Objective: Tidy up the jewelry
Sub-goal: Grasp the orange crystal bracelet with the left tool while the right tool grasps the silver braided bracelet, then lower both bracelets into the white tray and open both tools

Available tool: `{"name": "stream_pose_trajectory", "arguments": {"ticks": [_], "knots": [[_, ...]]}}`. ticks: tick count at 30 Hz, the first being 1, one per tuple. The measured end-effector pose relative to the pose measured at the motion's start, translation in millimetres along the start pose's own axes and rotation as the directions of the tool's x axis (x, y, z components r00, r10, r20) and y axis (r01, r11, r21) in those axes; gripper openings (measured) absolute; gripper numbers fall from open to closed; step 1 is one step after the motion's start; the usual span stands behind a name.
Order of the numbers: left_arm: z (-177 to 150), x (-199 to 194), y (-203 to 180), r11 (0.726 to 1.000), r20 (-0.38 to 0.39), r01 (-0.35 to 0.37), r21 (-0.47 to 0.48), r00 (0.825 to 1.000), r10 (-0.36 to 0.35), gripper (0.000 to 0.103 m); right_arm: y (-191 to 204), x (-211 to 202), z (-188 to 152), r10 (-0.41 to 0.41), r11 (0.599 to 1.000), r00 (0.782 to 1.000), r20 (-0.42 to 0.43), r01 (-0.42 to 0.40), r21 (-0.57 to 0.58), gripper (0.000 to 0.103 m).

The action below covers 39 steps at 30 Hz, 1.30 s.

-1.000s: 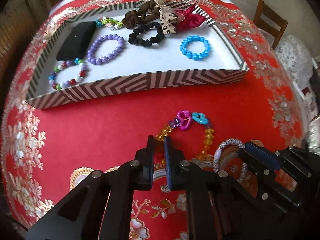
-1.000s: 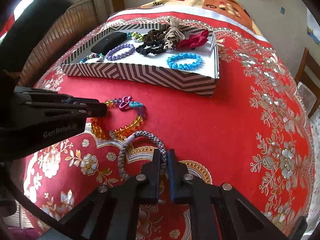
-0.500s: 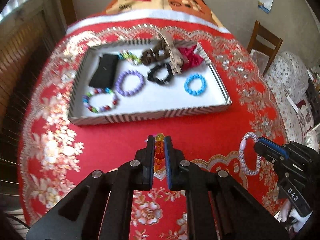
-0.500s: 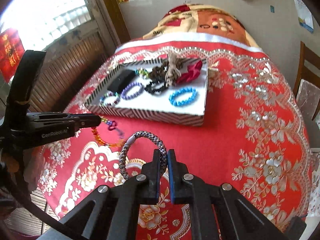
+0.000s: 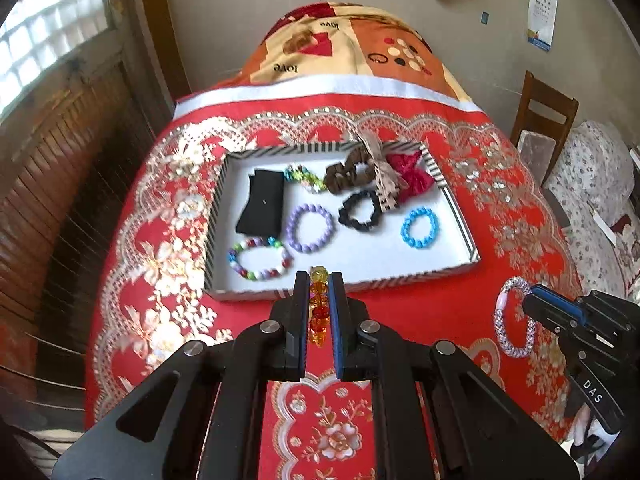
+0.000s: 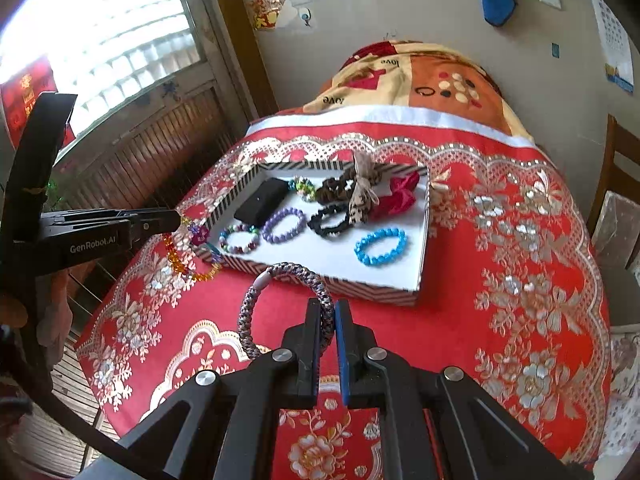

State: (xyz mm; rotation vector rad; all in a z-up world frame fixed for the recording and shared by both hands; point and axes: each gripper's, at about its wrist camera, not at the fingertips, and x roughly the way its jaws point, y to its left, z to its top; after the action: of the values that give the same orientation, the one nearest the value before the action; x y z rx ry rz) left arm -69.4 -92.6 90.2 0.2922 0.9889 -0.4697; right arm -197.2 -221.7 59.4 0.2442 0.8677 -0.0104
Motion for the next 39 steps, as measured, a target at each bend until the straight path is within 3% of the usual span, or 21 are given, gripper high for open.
{"name": "stream_pose_trajectory", "arguments": {"ticks": [20,39], "knots": [[46,25,5,1.000,-0.005,-0.013,0.025,1.000,0.013,0.008,-6,30,38,-0.013,1.000,1.000,-0.006,0.013,0.018,0.006],[61,95,-49,0.992,-0.106,0.097,0.082,0.990,-0.088,0.008,-52,85,50,-0.045,0.991,0.996,-0.077,0.054,0.122,0.006]]}}
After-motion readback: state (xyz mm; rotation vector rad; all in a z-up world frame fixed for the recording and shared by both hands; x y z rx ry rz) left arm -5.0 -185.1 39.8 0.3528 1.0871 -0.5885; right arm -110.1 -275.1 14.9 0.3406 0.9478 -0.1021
